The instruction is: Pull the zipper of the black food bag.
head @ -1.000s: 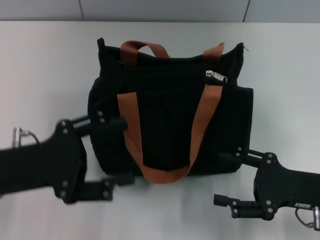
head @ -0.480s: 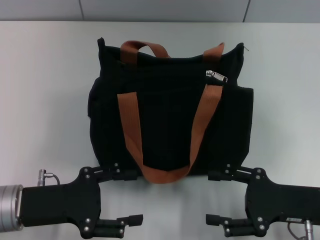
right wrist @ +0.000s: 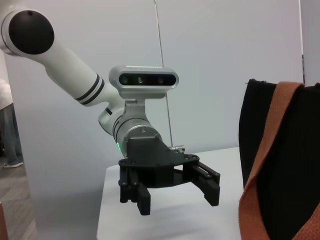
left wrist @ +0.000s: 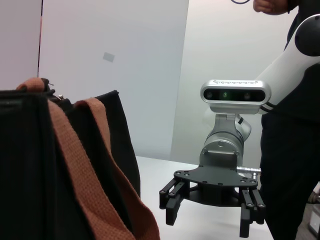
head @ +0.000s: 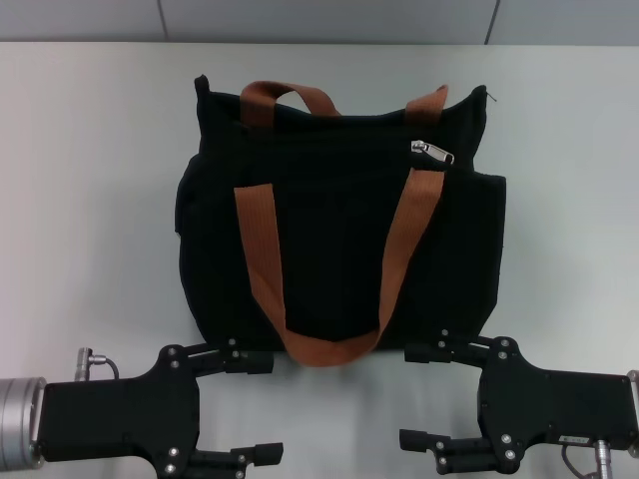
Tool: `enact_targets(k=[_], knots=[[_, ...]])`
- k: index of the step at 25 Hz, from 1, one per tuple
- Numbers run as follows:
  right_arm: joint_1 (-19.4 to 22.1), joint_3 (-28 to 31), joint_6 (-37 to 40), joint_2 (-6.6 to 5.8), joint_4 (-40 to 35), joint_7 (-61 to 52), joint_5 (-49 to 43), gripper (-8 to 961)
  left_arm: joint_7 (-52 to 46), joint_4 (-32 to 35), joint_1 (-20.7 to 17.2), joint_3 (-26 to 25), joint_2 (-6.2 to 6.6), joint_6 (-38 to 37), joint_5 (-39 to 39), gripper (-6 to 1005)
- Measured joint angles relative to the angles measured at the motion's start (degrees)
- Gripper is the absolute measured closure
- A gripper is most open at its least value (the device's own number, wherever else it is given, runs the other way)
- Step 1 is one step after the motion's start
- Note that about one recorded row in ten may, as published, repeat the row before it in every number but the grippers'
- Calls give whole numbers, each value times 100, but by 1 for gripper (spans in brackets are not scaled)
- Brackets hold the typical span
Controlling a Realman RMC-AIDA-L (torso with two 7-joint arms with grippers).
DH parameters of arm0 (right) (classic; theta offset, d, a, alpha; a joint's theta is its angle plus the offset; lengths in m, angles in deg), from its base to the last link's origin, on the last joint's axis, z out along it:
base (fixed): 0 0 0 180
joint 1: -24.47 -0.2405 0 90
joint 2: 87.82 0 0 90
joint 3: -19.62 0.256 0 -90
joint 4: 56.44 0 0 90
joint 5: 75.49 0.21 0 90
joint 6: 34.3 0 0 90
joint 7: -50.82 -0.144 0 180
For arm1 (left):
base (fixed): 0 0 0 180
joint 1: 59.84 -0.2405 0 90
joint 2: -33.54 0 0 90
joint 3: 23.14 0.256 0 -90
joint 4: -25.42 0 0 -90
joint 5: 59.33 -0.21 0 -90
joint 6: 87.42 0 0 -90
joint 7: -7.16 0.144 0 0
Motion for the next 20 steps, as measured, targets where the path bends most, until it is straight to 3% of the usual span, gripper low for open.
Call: enact_targets(k=[20], knots=[[6, 0, -30, 0, -2, 1, 1, 135, 1, -2, -12, -7, 47, -62, -7, 181]])
